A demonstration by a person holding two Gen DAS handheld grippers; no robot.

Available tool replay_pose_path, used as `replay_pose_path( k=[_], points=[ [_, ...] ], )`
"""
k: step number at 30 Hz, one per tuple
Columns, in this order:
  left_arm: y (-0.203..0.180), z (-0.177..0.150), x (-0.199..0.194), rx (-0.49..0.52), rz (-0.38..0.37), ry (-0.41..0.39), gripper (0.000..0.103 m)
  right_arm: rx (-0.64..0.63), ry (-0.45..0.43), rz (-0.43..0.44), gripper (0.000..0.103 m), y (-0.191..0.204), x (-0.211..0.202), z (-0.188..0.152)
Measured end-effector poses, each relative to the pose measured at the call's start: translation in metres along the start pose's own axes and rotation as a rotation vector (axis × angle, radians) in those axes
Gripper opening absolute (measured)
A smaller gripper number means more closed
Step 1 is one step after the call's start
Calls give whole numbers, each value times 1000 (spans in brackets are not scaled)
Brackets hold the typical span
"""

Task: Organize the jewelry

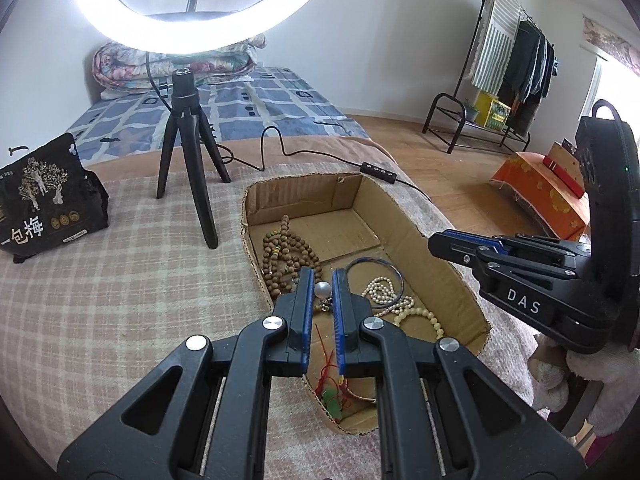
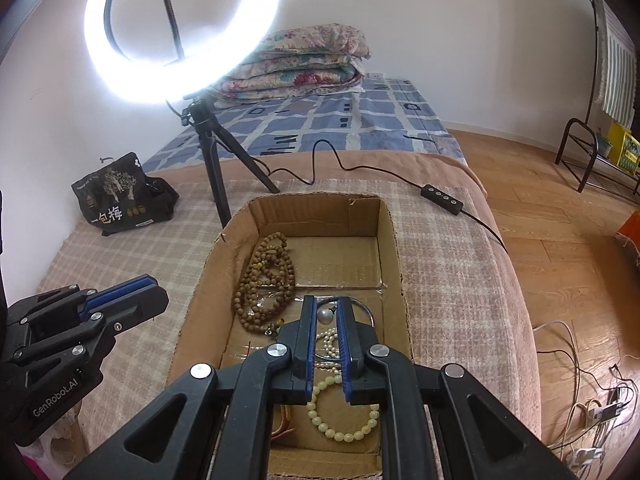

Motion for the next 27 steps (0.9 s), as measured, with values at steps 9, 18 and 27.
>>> replay_pose_path(
  k=[9,18,27],
  points=[
    [-5,1,-1,16,-4,0,32,-1,-19,-25,47,2,-5,2],
    [-4,2,-9,22,24,-48,75,41,-80,-76,94,-2,-15,9],
    [-3,2,-14,28,32,-47,75,47,-75,-86,94,2,-15,7]
  ],
)
Point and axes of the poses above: each gripper's, at about its wrist camera, not at the fingertips, and x roughly the way its jaws point, y to its left, z to its top, the point moved 4 cm from there along x, roughly the way its jaws point, and after that the axes turned 6 degrees about z, right-handed, at the moved point
